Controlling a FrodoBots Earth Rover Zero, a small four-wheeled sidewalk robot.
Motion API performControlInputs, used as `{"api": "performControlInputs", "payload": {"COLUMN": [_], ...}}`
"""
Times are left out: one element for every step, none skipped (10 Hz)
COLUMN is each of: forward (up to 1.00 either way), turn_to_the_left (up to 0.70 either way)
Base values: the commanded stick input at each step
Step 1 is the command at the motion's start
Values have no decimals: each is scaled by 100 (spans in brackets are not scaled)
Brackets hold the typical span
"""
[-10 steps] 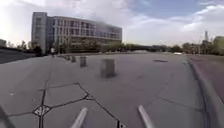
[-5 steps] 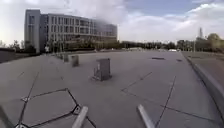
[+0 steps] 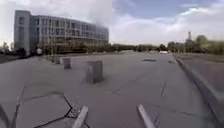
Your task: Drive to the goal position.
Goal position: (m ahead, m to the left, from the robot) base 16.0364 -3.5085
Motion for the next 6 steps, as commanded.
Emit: {"api": "performControlInputs", "payload": {"forward": [0,0,8,31,64,55], "turn_to_the_left": [-70,-70,-76,-73,-11,0]}}
